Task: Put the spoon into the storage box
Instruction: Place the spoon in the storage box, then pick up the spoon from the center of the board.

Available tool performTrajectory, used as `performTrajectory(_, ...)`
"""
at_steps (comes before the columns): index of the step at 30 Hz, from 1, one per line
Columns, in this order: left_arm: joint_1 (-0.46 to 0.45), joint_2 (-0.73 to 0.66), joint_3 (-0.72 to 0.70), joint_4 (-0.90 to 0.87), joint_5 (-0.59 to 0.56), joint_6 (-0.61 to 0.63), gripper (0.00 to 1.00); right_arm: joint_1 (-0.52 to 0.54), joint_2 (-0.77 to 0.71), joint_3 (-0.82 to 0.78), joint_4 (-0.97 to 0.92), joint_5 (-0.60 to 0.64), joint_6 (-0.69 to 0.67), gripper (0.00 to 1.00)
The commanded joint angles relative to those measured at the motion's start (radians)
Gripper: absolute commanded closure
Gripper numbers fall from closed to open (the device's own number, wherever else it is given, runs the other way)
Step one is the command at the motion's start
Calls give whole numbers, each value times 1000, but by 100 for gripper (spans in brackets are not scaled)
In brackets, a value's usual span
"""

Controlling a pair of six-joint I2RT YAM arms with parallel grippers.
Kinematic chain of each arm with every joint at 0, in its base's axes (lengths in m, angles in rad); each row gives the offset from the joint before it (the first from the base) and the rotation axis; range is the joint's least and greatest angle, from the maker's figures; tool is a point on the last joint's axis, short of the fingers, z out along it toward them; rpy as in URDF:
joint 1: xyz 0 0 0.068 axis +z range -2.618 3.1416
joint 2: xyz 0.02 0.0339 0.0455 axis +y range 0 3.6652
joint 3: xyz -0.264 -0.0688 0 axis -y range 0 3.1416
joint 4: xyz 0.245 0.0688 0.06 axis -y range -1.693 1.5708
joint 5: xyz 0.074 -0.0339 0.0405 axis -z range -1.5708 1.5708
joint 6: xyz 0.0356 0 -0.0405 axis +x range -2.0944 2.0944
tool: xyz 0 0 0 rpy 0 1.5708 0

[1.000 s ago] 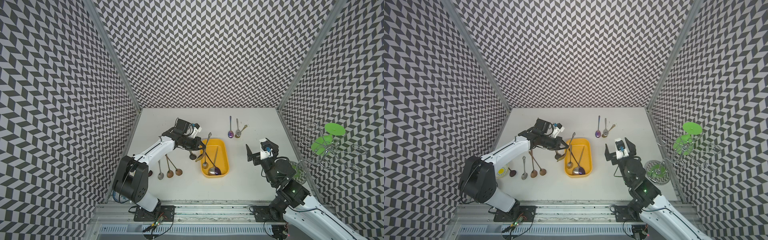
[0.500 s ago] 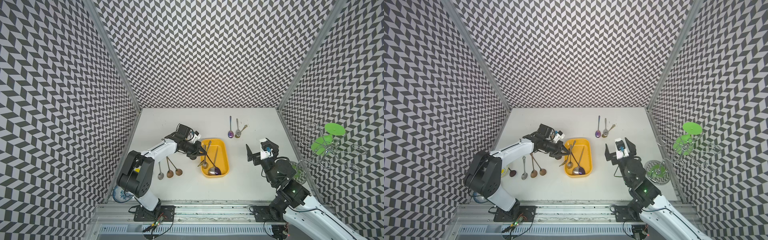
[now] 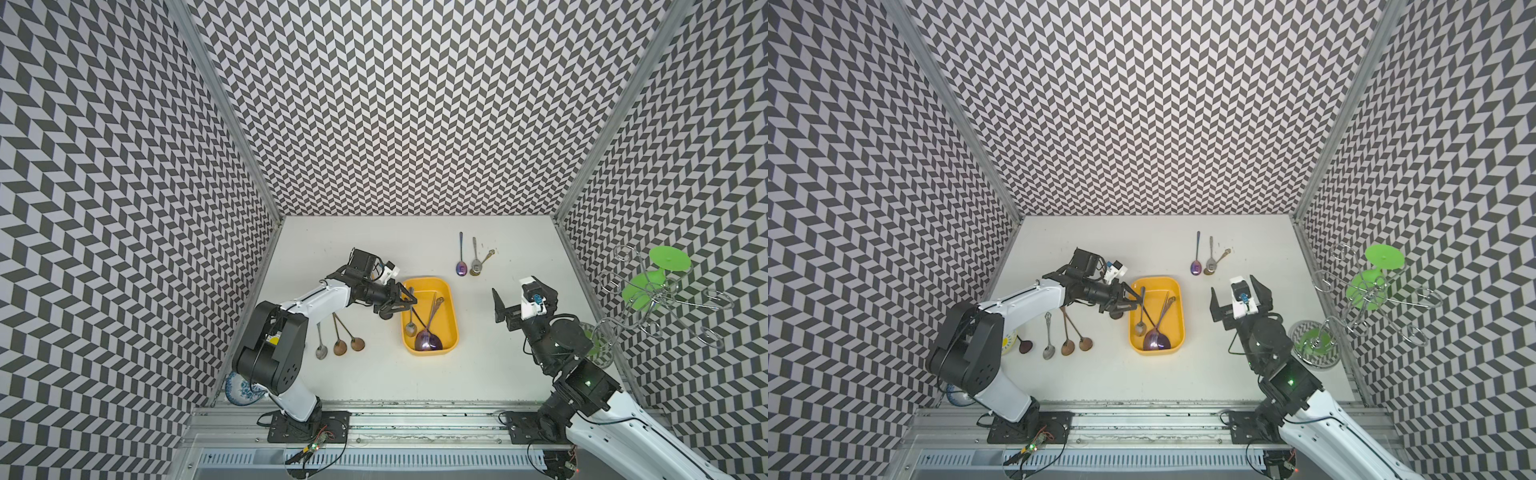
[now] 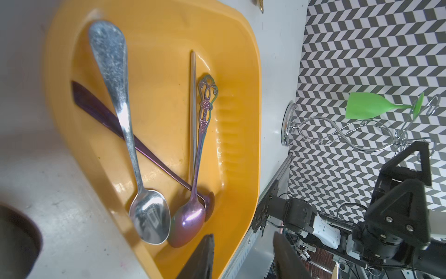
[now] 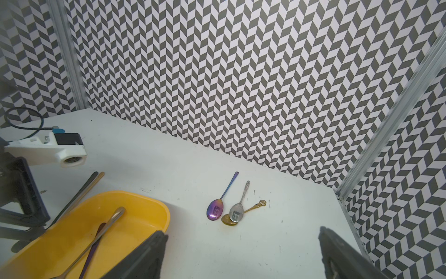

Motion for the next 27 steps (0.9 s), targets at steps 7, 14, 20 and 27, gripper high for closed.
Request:
performTrajectory(7,54,-81,10,40,0,84,49,-9,35,6,49,-10,18,0)
performTrajectory(14,68,-133,22,-10,-94,238,38,-33,178,110,-23,-33,74,0)
performTrajectory(20,97,-181,13,-23,-139,359,27,-68,413,295,-139,-66,198,0)
performTrajectory(27,141,-265,-31,-22,-192,492,23,-125,651,520,-269,-160,290,0)
